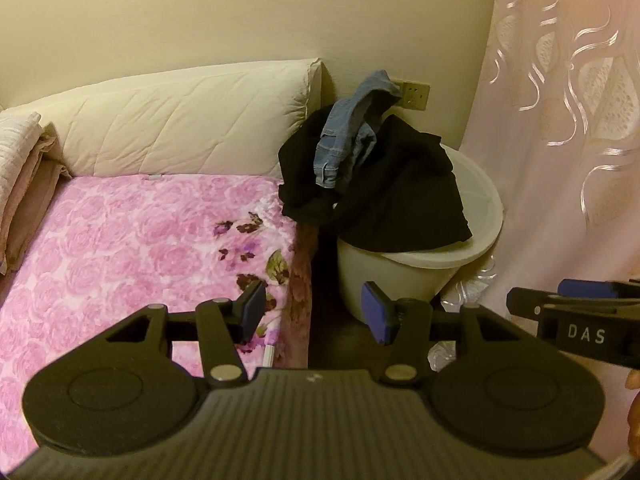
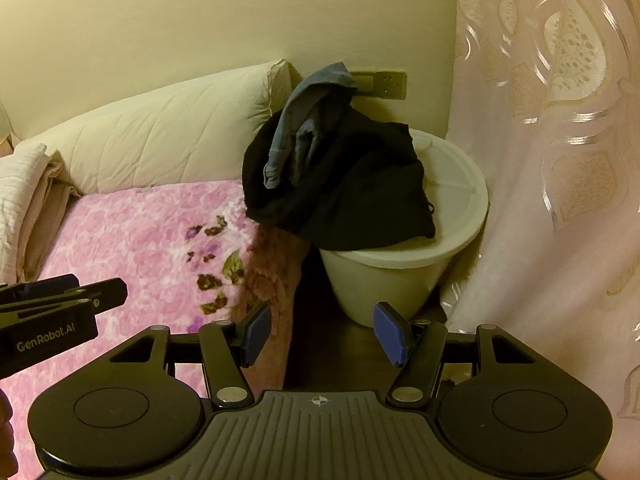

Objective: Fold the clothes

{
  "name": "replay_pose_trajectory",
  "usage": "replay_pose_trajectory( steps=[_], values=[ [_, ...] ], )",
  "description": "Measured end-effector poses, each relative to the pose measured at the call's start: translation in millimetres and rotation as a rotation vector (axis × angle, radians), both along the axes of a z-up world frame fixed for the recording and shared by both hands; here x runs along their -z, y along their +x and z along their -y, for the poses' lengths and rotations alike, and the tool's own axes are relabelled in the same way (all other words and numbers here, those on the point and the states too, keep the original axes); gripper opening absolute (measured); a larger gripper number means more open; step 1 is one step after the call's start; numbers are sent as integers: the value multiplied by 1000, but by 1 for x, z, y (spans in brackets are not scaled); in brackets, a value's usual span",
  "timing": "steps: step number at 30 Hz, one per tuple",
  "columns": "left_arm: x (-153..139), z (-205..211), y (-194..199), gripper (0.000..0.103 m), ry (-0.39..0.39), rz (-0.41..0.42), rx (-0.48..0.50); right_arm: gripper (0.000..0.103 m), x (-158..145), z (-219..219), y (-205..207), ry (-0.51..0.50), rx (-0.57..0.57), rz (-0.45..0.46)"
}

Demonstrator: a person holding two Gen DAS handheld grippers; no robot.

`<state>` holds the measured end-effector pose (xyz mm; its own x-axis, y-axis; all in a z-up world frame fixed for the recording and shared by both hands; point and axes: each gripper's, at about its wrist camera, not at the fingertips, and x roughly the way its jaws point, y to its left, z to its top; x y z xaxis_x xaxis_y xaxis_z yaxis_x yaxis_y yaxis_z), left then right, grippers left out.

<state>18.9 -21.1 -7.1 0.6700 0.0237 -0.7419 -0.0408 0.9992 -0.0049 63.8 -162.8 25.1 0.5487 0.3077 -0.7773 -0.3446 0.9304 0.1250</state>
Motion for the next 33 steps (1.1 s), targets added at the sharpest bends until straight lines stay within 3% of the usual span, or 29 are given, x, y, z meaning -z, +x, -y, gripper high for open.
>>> replay_pose_trajectory(
  steps=[17, 24, 33],
  values=[
    [5, -9, 19, 49, 4, -11, -12, 61, -2, -8, 19, 2, -18, 1],
    [20, -23, 35, 56, 1, -49, -34, 61, 11, -21, 34, -9, -35, -29],
    [60, -50, 111, 56, -51, -137, -61, 61, 38, -48, 100, -27, -44, -76]
  ],
)
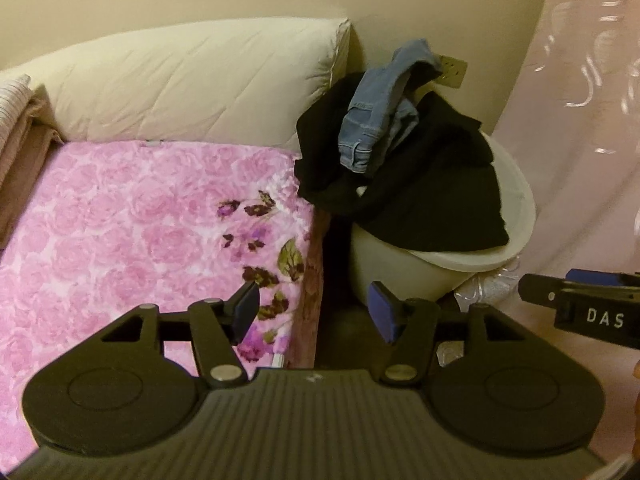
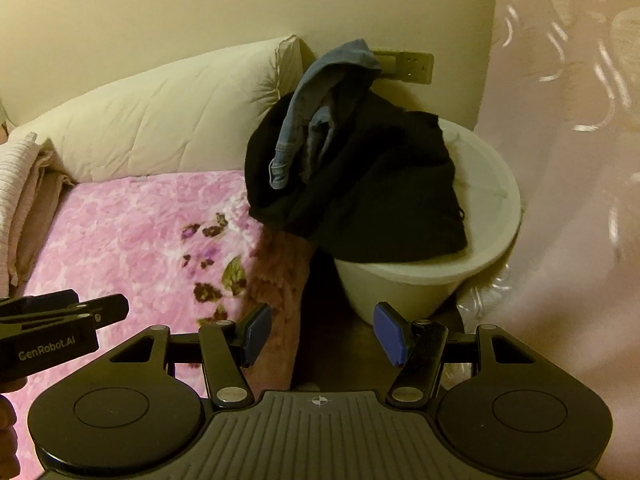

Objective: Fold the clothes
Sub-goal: 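Reach both grippers toward the black garment under the blue jeans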

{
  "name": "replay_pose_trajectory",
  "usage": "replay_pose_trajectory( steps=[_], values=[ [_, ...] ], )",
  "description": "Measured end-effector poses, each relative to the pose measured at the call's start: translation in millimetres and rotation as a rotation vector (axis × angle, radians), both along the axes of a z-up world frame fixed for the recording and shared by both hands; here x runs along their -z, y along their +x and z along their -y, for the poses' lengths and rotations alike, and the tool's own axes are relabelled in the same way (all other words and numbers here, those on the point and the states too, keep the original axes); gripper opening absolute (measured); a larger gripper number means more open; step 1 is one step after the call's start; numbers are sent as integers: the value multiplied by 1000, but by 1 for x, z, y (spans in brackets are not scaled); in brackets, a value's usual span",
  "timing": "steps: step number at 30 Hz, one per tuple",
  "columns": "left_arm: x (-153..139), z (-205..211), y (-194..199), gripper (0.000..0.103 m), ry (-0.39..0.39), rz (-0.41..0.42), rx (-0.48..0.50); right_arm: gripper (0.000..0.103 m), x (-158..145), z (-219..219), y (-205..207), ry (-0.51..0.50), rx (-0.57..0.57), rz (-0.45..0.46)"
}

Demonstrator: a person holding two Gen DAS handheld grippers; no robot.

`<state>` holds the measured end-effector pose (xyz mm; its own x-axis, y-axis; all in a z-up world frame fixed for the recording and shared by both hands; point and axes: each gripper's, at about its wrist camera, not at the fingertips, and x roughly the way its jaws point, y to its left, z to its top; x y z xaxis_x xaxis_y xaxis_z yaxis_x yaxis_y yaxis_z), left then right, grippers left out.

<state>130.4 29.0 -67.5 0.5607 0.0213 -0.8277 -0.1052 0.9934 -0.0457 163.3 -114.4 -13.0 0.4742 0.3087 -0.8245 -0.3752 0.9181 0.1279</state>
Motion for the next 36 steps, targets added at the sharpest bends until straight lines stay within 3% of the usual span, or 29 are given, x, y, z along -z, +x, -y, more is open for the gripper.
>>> replay_pose_trajectory(
  steps=[9, 14, 24, 28, 32, 36],
  values=[
    [37, -40, 138, 55, -60, -100, 4, 61, 23, -56, 120, -44, 1, -39],
    [49, -63, 207, 55, -84, -111, 13, 61, 20, -99, 177, -56, -20, -1],
    [79, -92, 272, 55, -150, -156, -34, 60, 22, -147, 243, -6, -52, 74],
    [91, -99, 290, 55, -163, -163, -62, 53, 22, -163, 269, 25, -86, 97],
    [111, -101, 310, 55, -220, -176, -95, 38, 37, -176, 295, 49, -118, 51],
    [139, -105, 328, 55, -324, -207, -140, 38, 65, -181, 317, 25, -135, -22]
  ],
)
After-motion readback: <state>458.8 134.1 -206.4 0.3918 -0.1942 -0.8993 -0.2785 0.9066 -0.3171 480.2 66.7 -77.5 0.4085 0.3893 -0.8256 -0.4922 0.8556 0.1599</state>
